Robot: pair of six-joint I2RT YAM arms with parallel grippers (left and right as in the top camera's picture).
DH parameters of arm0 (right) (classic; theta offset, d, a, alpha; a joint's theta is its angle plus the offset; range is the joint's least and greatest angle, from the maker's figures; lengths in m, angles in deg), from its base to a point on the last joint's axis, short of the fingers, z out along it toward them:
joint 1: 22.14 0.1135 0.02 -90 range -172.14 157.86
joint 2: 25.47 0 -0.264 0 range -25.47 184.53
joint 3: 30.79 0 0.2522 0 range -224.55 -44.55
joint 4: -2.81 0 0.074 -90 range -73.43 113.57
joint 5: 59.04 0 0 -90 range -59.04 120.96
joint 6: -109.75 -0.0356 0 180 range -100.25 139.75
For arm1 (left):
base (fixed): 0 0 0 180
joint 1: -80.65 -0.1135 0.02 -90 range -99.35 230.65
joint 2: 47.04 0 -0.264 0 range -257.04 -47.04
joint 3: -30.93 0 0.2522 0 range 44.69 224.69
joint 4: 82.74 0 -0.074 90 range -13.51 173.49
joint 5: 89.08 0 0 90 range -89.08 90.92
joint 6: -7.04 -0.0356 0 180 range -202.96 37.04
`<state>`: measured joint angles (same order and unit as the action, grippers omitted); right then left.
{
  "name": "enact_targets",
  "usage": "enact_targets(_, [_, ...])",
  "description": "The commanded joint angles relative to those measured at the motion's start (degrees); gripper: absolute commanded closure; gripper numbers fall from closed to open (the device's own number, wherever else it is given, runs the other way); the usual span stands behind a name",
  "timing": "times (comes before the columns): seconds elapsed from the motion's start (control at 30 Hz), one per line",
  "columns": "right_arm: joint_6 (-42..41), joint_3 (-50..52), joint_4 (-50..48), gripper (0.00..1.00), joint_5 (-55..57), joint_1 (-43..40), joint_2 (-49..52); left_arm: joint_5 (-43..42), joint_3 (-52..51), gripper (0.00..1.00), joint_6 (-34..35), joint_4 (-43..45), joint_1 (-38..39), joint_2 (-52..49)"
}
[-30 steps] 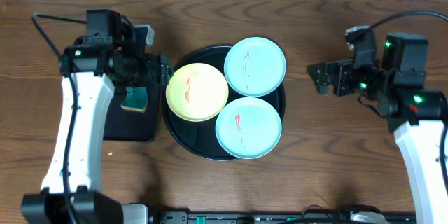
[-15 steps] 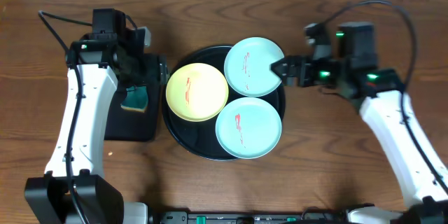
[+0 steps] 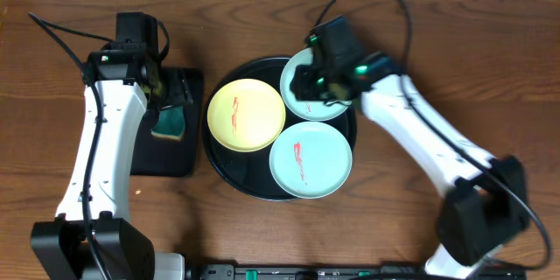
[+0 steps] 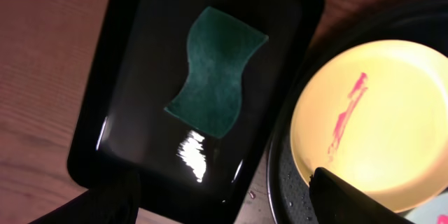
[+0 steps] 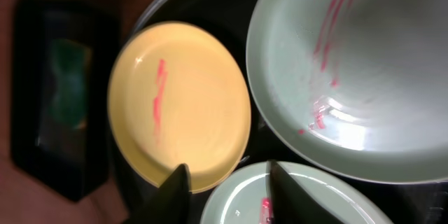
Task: Clean dirty plates on tray and stack at the side
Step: 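Move right gripper to the yellow plate rim and grip it, then grasp the green sponge from the black tray with left gripper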
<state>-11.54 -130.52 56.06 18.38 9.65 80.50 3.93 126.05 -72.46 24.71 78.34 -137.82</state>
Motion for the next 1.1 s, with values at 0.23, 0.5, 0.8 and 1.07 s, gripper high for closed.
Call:
enact_targets(0.23, [-5.1,-1.0,-2.6,0.81,5.8,5.5,10.1,2.2,1.0,0.22,1.0,-0.2,-0.2,-0.3])
enact_targets(0.5, [-5.1,-1.0,-4.9,0.88,7.4,5.8,15.2,2.2,1.0,0.22,1.0,-0.3,-0.2,-0.3])
enact_targets(0.8, [-5.1,-0.9,-7.2,0.9,8.3,6.3,17.6,2.2,1.0,0.22,1.0,0.0,-0.2,-0.3])
enact_targets(1.07, [-5.1,-0.9,-7.3,0.99,8.3,6.7,18.9,2.0,0.3,0.22,1.0,0.1,-0.2,-0.3])
